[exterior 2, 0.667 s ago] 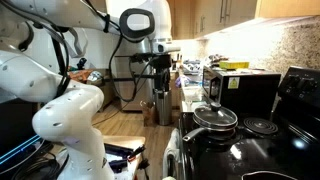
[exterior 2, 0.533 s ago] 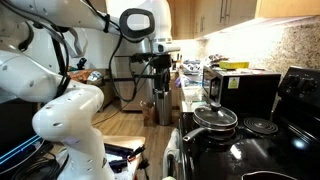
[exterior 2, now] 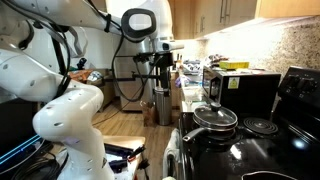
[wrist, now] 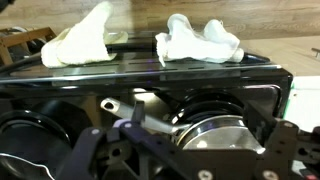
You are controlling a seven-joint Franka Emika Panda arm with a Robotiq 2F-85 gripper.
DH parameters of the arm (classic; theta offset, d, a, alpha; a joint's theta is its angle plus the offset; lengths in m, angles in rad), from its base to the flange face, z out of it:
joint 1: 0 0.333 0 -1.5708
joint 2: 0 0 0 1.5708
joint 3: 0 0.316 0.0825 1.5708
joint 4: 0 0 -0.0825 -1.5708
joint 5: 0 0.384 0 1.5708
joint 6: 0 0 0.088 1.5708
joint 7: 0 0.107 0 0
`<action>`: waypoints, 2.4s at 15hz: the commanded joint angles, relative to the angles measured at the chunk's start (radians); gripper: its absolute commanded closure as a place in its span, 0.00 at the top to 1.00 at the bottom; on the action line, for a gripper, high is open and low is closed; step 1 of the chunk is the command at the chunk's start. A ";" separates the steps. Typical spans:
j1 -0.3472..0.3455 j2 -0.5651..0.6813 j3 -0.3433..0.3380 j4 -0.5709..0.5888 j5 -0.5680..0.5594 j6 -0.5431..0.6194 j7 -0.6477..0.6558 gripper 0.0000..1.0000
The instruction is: Pick up the wooden spatula from the left side of the counter and put it inside the pot on the right side of the stove
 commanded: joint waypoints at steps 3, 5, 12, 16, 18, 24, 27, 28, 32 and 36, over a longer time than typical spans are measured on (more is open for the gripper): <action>0.075 0.158 -0.025 0.094 -0.019 0.047 -0.209 1.00; 0.101 0.212 -0.025 0.124 -0.026 0.054 -0.274 1.00; 0.220 0.414 -0.006 0.236 -0.024 0.105 -0.471 1.00; 0.278 0.491 0.000 0.292 -0.030 0.078 -0.596 1.00; 0.276 0.467 -0.004 0.268 -0.016 0.086 -0.563 1.00; 0.279 0.508 0.007 0.277 -0.057 0.161 -0.602 1.00; 0.300 0.594 0.021 0.309 -0.092 0.267 -0.687 1.00; 0.308 0.640 0.026 0.329 -0.098 0.299 -0.725 1.00; 0.332 0.794 0.044 0.418 -0.124 0.362 -0.867 1.00; 0.331 0.952 0.081 0.557 -0.185 0.315 -0.986 1.00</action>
